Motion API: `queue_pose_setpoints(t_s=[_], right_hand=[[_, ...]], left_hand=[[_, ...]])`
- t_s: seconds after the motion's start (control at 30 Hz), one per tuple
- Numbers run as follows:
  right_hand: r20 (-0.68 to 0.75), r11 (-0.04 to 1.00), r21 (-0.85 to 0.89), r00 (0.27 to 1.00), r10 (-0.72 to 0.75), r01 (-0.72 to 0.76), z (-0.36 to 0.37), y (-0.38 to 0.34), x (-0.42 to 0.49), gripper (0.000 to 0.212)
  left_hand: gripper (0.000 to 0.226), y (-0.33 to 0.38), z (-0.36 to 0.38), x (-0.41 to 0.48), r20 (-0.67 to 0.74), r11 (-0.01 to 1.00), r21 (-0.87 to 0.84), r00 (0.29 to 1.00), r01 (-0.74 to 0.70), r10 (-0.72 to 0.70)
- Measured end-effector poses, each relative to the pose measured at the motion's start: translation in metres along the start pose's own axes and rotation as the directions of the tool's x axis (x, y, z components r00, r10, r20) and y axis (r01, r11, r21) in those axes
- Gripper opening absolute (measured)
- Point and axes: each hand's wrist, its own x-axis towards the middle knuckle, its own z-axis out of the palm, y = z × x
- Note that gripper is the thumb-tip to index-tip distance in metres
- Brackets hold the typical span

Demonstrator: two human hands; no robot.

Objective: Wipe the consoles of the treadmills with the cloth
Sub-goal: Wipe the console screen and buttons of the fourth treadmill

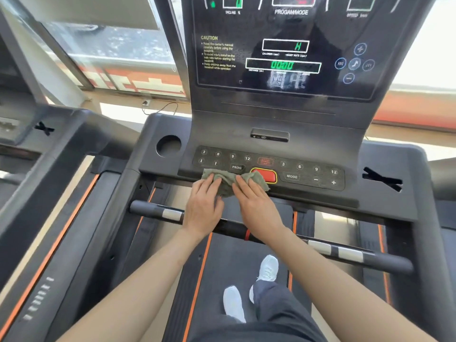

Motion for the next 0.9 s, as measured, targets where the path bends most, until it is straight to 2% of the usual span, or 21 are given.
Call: queue_pose_setpoints(t_s=[0.23,0.37,0.53,0.7,0.8,0.9], right_hand=[[0.038,0.992,0.077,0.993,-0.108,0.105,-0.013,-0.005,0.042,0.059],[0.113,0.978,0.125,0.977,-0.183,0.169,-0.022,0.000,0.085,0.052],[0.117,0.969,0.010,0.962,-0.245,0.246,-0.028,0.023,0.139,0.052],[0.103,0.925,-0.181,0.942,-0.319,0.334,-0.046,0.052,0.176,0.058],[0.095,0.926,-0.192,0.945,-0.312,0.325,-0.050,0.055,0.183,0.061],[0.099,0.940,-0.152,0.951,-0.294,0.307,-0.046,0.051,0.180,0.060]], left_hand=[[0.041,-0.037,-0.010,0.025,-0.111,0.995,0.004,0.989,0.099,-0.098],[0.040,-0.057,-0.021,0.056,-0.104,0.988,0.027,0.983,0.152,-0.148],[0.042,-0.074,-0.027,0.103,0.001,0.989,0.065,0.991,0.131,-0.131],[0.046,-0.078,-0.027,0.143,-0.010,0.990,0.100,0.995,0.097,-0.096],[0.053,-0.079,-0.030,0.159,-0.007,0.992,0.098,0.997,0.083,-0.082],[0.047,-0.080,-0.031,0.158,-0.020,0.995,0.076,0.998,0.066,-0.065]])
